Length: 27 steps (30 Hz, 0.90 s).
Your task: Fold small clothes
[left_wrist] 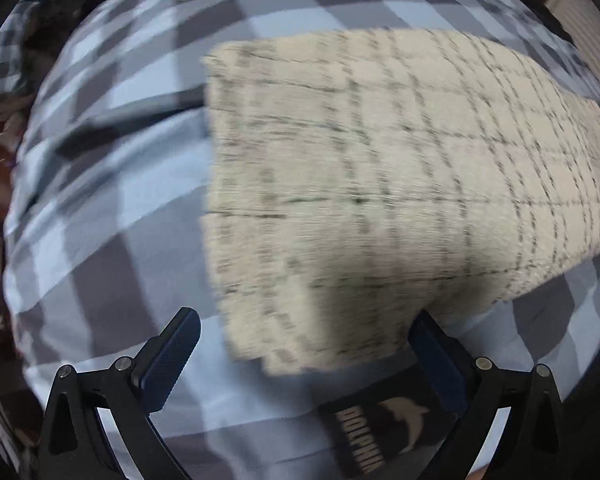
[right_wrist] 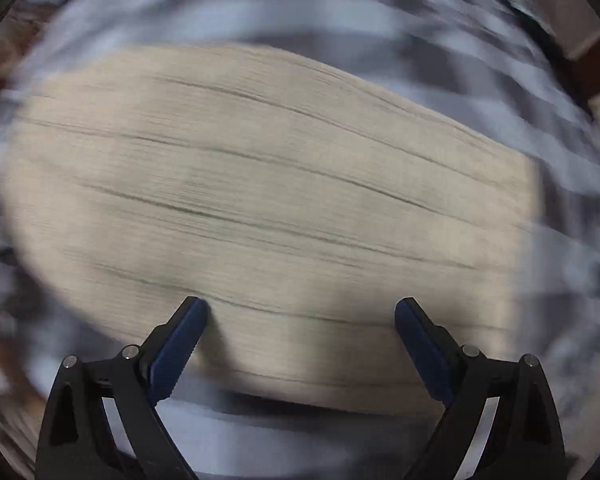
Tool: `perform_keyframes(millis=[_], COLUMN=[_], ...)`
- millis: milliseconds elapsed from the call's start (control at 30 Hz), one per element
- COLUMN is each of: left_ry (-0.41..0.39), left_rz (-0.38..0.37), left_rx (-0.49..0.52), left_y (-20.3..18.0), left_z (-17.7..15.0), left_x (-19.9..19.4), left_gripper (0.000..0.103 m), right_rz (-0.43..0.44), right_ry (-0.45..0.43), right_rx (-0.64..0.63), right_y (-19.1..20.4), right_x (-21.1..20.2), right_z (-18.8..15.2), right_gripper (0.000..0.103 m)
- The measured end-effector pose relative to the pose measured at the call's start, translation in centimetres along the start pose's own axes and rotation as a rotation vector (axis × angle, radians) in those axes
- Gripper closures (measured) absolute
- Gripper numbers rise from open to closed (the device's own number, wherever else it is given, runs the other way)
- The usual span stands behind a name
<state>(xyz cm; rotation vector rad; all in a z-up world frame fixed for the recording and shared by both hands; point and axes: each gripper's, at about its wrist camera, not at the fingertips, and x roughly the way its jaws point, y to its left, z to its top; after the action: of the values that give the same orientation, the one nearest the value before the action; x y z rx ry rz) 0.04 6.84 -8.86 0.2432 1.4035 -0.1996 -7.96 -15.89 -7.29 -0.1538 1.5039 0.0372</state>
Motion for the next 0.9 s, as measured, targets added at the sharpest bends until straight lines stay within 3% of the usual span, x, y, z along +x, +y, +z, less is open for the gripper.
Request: perform_keyframes(millis=[67, 100, 133, 167, 200, 233, 333, 400, 467, 500, 567, 667, 800, 900], left_ry=[-0.020, -0.043, -0.079, -0.114, -0.163, -0.205, -0.276, -0.215, -0.152, -0.169, -0.254, -0.373, -0.381, -0.369], left_rz=[0.041, 0.090, 0.159, 0.191, 0.188, 0.152, -0.080, -0.201, -0.231, -0.204, -0.075, 0.094, 0.040, 0.009], left_rx=[-0.017, -0.027, -0.034, -0.036, -0.043, -0.060, -0.149, -0.211, -0.189, -0.155, -0.115, -0.122, -0.139, -0.150], left_y=[0.9, 1.2, 1.2, 1.2, 1.1, 1.1, 1.0, -0.3, -2.0, -2.7, -4.0, -4.7, -2.9, -2.3], left_z=[0.2, 0.3, 0.2, 0.4, 0.3, 0.3, -0.4, -0.9, -1.4, -1.8, -2.3, -2.6, -1.4, -1.5], left_x=[-1.0, -1.9, -3.0, -4.0, -5.3, -6.6, -9.0, -8.2, -7.2, -7.6, -8.9, -11.0, -10.5, -10.4], left_gripper=[0.000, 0.000, 0.000, 0.000, 0.000, 0.000, 0.000, 0.000, 0.000, 0.000, 0.000, 0.000, 0.000, 0.000], right_rz=[0.004, -0.038, -0.075, -0.106, -0.079, 0.016, 0.272, 0.447, 0.593, 0.628, 0.653, 0.689, 0.751, 0.692], right_ry=[0.027, 0.026, 0.034, 0.047, 0.051, 0.051, 0.064, 0.086, 0.136, 0.153, 0.167, 0.175, 0.175, 0.163], right_rx=[0.055, 0.090, 0.120, 0.186, 0.251, 0.350, 0.521, 0.611, 0.689, 0.712, 0.763, 0.866, 0.926, 0.983], right_y=[-3.7, -6.1, -7.6, -10.1, -12.0, -14.4, -17.8, -18.8, -18.9, -18.9, -18.9, -18.8, -17.0, -15.9], right_x=[0.1, -0.1, -0.2, -0.2, -0.3, -0.4, 0.2, 1.2, 2.5, 2.8, 2.7, 2.4, 1.8, 1.2], right_z=[-0.5, -1.0, -1.5, -2.4, -3.3, -4.6, -7.6, -9.0, -10.1, -10.4, -10.7, -11.0, -10.9, -9.9], right_gripper=[0.009, 0.009, 0.009, 0.009, 0.009, 0.009, 0.009, 0.009, 0.009, 0.009, 0.009, 0.009, 0.009, 0.009])
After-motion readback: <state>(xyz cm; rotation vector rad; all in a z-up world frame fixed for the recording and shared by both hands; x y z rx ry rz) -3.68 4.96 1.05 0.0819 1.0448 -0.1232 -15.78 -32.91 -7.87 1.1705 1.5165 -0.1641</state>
